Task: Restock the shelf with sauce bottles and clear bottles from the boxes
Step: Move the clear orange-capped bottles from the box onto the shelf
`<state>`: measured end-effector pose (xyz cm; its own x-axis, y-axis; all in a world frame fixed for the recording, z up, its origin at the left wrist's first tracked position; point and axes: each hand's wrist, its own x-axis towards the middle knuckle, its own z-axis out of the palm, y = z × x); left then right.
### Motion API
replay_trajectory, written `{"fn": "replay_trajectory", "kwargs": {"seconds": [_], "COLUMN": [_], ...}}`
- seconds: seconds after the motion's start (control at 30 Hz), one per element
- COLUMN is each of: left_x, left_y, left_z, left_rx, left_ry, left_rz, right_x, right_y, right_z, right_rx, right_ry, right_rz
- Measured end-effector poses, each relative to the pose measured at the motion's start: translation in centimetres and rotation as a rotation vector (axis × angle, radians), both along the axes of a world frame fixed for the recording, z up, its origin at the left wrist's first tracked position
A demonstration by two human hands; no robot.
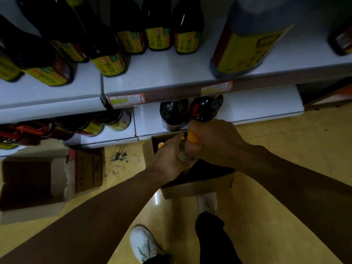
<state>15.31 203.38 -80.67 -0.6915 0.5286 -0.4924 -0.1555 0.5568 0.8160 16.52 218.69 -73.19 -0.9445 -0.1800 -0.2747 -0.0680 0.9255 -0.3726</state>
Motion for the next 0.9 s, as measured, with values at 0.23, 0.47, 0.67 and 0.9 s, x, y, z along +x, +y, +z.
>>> {"fn": "replay_trajectory", "kwargs": {"seconds": [0.23,0.47,0.67,0.9], "left_x": [-1.1,-2.7,-4.0,-4.9], "left_y": [-0.6,-0.3,0.3,0.8], "left_z": [7.7,16.9,26.6,37.3], "left_rx": [0.086,0.065,0.065,0.096], "left_ry": [-0.035,0.122,0.286,0.401], "left_rz": [0.003,-0.111,-0.136,-0.154], "right_x": [-0.4,-1.3,-1.7,-2.1], "right_y": [0.3,0.7,1.1,1.8], "right_z": [9.5,20.5,29.6,40.2], "right_rx": [0.024,0.039,0.07,0.004], "right_ry": [0.116,0.138,0.254,0.352], "right_rz": [0.027,0.021,0.017,-0.01]}}
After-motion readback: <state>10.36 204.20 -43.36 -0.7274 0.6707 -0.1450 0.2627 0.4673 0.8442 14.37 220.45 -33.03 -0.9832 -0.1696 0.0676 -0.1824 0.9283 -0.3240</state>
